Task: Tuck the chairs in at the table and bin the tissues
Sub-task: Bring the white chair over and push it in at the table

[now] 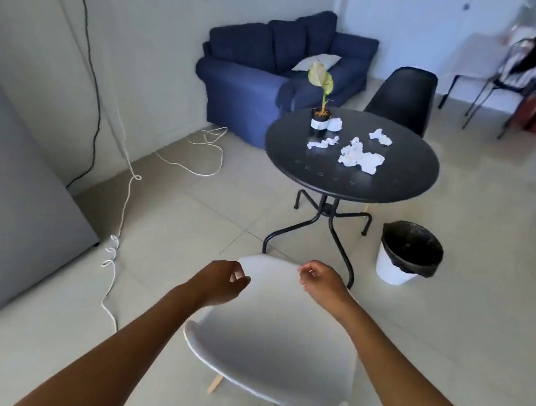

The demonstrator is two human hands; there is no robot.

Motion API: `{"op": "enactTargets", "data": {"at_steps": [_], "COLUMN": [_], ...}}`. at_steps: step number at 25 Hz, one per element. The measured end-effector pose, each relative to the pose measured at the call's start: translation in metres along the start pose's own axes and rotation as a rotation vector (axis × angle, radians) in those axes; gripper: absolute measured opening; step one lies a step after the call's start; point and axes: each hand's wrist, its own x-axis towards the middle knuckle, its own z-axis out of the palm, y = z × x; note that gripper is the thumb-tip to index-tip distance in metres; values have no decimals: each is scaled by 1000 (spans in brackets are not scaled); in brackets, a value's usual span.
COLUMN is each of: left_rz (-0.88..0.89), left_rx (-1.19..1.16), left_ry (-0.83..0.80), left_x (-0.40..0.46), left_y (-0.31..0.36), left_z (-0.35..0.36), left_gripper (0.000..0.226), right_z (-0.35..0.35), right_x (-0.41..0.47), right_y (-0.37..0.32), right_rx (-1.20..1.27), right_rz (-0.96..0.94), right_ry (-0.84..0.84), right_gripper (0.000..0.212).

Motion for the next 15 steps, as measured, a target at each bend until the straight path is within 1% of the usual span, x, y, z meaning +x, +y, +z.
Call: {"op": "enactTargets", "data": {"at_steps": [4, 6, 8, 11, 13, 15], "left_rz": [214, 306, 360, 393, 390, 407], "left_rx": [100, 105, 84, 53, 37, 51], "left_ry": [-110, -137, -173, -217, -197, -147], "left_x": [2, -5, -12, -25, -38, -56], "left_y": [-10, -15, -19, -22, -28, -37], "left_z": [-2, -3, -4, -2, 2, 9], "left_gripper": [25, 20, 21, 31, 38, 47], "right_z": [9, 12, 15, 27, 43, 61], "right_x": [-47, -72, -96, -126, -144, -164], "right_y": [3, 4, 6, 13, 20, 26], "right_rx": [88, 101, 106, -3, -46, -199], "right_rz": [117, 145, 155, 128, 90, 58], "right_ry": [160, 237, 314, 387, 421, 403], "right_gripper": [16, 16, 15, 18, 24, 41]}}
